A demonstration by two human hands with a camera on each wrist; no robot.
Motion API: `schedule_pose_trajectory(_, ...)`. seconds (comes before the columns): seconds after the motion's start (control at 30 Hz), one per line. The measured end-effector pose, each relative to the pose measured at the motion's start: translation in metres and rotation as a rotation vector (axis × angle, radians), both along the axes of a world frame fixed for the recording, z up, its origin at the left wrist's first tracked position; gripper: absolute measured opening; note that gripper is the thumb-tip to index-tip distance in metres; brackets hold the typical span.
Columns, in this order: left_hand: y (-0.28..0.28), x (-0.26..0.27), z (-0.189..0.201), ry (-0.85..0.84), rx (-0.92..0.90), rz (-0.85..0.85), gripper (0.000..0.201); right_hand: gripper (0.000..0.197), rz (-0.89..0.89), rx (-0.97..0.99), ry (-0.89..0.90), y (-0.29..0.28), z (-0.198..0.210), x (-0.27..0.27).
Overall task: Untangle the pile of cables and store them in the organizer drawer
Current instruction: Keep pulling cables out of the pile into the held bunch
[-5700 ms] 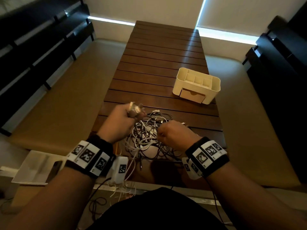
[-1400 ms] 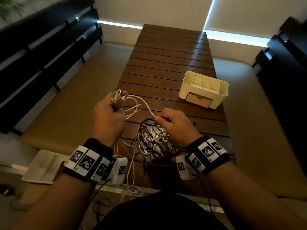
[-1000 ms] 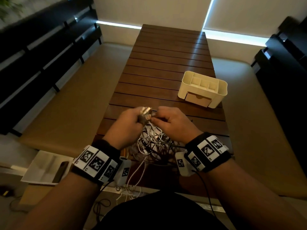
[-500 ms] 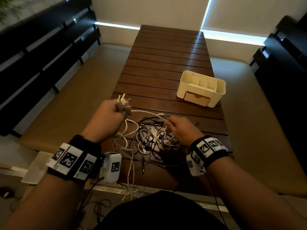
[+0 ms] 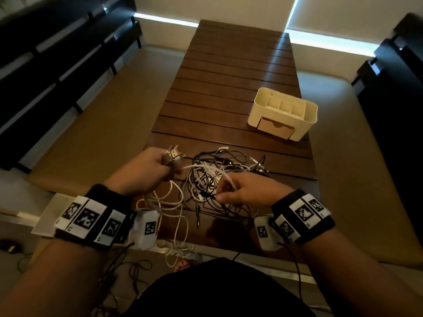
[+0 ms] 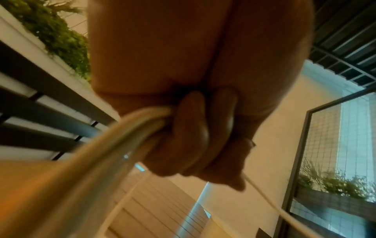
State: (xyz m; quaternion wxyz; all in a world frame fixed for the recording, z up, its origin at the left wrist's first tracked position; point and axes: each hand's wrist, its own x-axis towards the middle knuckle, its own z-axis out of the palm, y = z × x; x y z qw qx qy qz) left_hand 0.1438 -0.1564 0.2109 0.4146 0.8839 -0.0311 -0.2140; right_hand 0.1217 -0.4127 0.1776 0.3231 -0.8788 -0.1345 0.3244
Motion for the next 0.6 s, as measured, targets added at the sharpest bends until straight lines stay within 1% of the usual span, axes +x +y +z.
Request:
schedule_pose_trajectory(0.07,-0.001,-0.006,-0.009,0.088,-0.009,-0.044,0.022,0.03,-0.003,0.02,0.061,-0.005,0.001,-0.004)
schedule_pose_trajectory(0.1,-0.004,-0.01,-0.014,0.109,-0.021,-0.048,0.023,0.028,-0.012,0.039,0.068,-0.006,0.001,-0.005)
schedule_pose_trajectory(0.2,-0.016,-0.018,-0.024,0.142,-0.061,-0.052,0.031,0.021,0.022,0.023,0.025,-0.001,0.0,-0.005)
schedule_pose_trajectory(0.27,-0.025,-0.023,-0.027,0.174,-0.092,-0.069,0.029,0.024,0.03,0.012,0.011,0.008,-0.001,-0.007)
schedule_pose_trajectory(0.37,-0.031,-0.028,-0.033,0.231,-0.15,-0.087,0.026,0.024,-0.009,0.044,-0.036,0.02,-0.007,-0.011)
schedule_pose_trajectory(0.43,-0.031,-0.029,-0.037,0.231,-0.175,-0.052,0.025,0.021,-0.032,0.077,-0.044,0.022,-0.01,-0.014)
schedule_pose_trajectory(0.5,-0.03,-0.028,-0.04,0.227,-0.233,0.037,0.023,0.02,-0.055,0.143,0.026,0.022,-0.01,-0.018)
schedule_pose_trajectory(0.57,-0.031,-0.027,-0.041,0.227,-0.288,0.095,0.021,0.023,-0.091,0.252,0.157,0.021,-0.01,-0.024)
schedule_pose_trajectory(0.6,-0.032,-0.026,-0.042,0.214,-0.287,0.114,0.019,0.024,-0.106,0.296,0.213,0.021,-0.01,-0.026)
